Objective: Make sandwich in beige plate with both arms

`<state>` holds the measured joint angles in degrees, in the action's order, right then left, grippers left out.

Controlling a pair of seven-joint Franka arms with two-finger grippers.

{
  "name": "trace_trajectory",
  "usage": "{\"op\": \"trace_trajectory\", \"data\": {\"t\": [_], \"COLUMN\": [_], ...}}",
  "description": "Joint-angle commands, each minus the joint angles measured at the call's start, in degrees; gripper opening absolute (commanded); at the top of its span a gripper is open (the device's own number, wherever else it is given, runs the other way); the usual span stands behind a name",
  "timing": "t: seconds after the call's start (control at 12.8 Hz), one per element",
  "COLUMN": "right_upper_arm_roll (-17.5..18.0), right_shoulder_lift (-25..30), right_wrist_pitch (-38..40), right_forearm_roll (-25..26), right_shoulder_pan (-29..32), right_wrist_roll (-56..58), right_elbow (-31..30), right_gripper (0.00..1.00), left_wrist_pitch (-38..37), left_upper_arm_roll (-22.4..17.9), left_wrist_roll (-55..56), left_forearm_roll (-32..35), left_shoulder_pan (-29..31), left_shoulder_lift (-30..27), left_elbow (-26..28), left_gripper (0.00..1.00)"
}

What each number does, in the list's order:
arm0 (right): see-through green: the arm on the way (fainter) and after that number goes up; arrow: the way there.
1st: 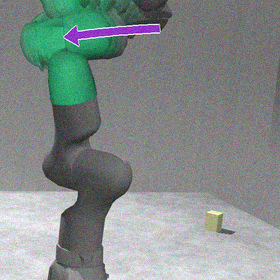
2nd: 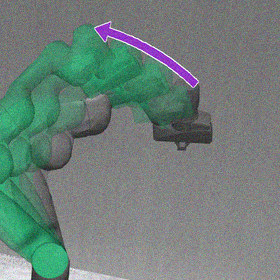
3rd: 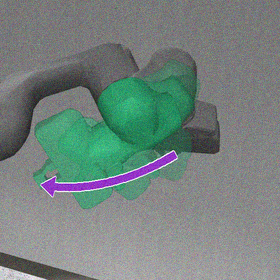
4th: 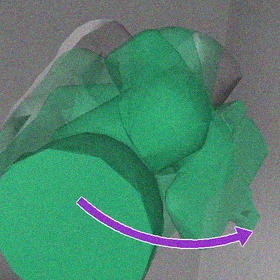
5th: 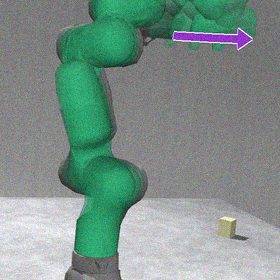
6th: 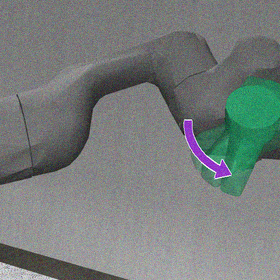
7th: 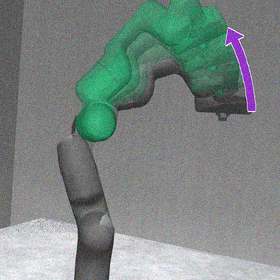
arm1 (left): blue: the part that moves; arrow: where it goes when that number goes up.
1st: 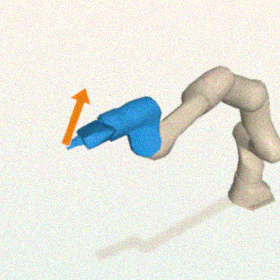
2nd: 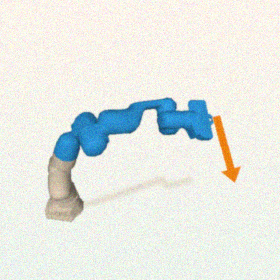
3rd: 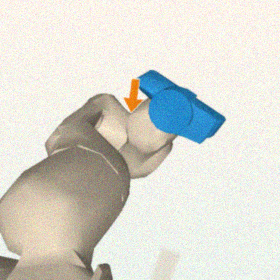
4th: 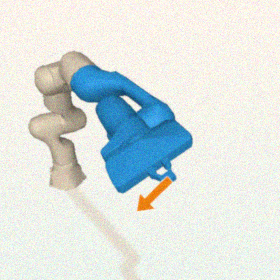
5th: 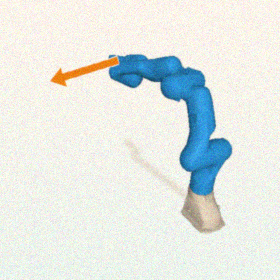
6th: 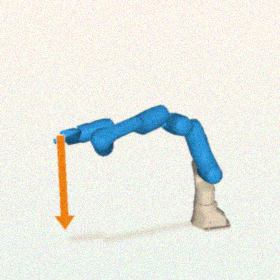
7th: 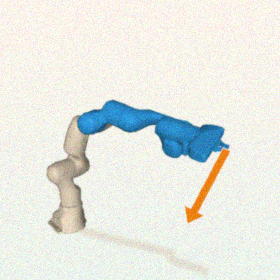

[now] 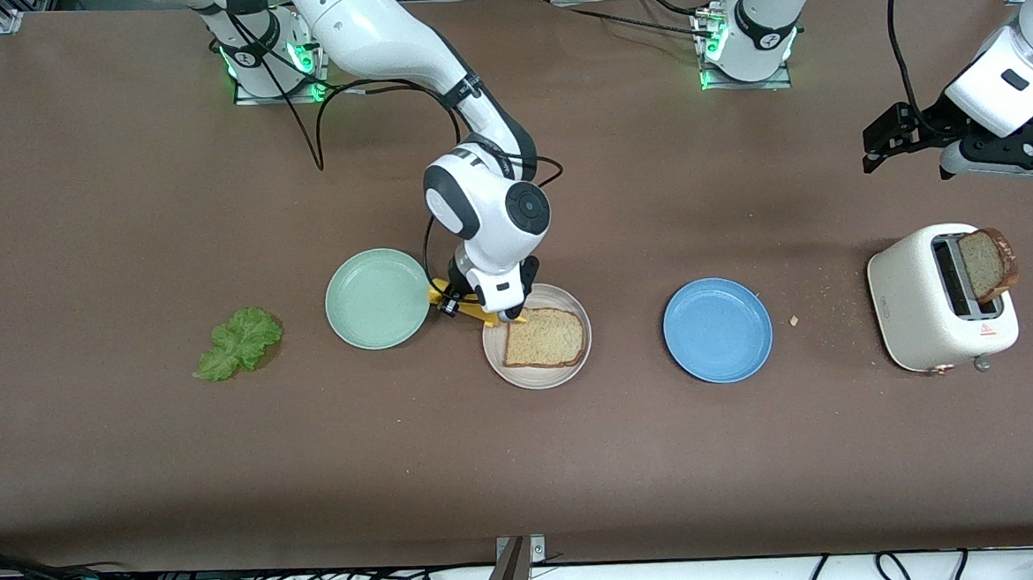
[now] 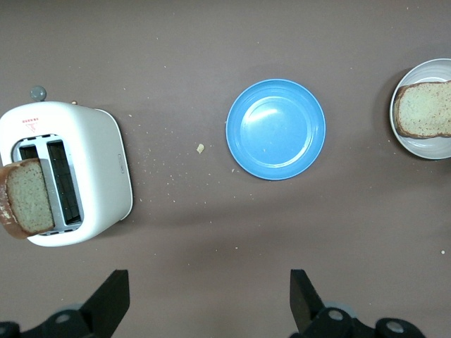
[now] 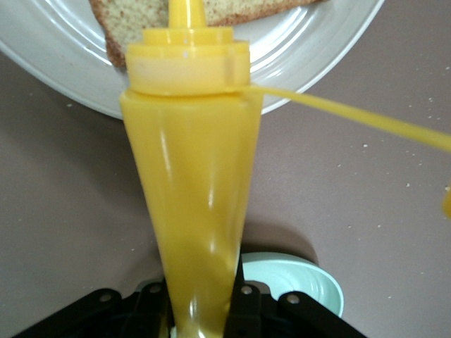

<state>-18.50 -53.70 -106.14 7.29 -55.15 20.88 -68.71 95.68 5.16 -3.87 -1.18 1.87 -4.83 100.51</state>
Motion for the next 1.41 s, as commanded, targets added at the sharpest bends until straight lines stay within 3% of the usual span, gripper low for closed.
{"op": "trace_trajectory", "data": {"t": [0.0, 1.09, 1.17, 1.33], "right_upper_arm_roll": [-0.9, -0.3, 1.0, 7.1], "right_shoulder_lift": [-1.2, 0.2, 2.7, 10.9], "right_wrist_pitch": [2.3, 2.6, 2.7, 2.3], "right_forearm_roll": [3.0, 2.4, 1.5, 1.1], "right_shoulder_pan": [-0.8, 0.0, 1.8, 8.0], "right_wrist_roll": [-0.4, -0.1, -0.1, 1.1], "right_elbow": [2.8, 2.5, 1.7, -4.0], "right_gripper": [0.00, 0.00, 0.00, 0.00], "left_wrist_pitch": [-0.8, -0.9, -0.8, -0.9], "left_upper_arm_roll": [0.1, 0.4, 0.4, 0.4], "left_wrist_roll": [0.2, 0.4, 0.4, 0.4], "left_forearm_roll": [-1.2, -1.2, -1.2, -1.2], "left_shoulder_pan": [0.2, 0.2, 0.2, 0.2], "left_shoulder_lift": [-0.1, -0.1, -0.1, -0.1], "left_elbow": [-0.6, -0.6, -0.6, -0.6], "left_gripper": [1.00, 1.00, 1.00, 1.00]}}
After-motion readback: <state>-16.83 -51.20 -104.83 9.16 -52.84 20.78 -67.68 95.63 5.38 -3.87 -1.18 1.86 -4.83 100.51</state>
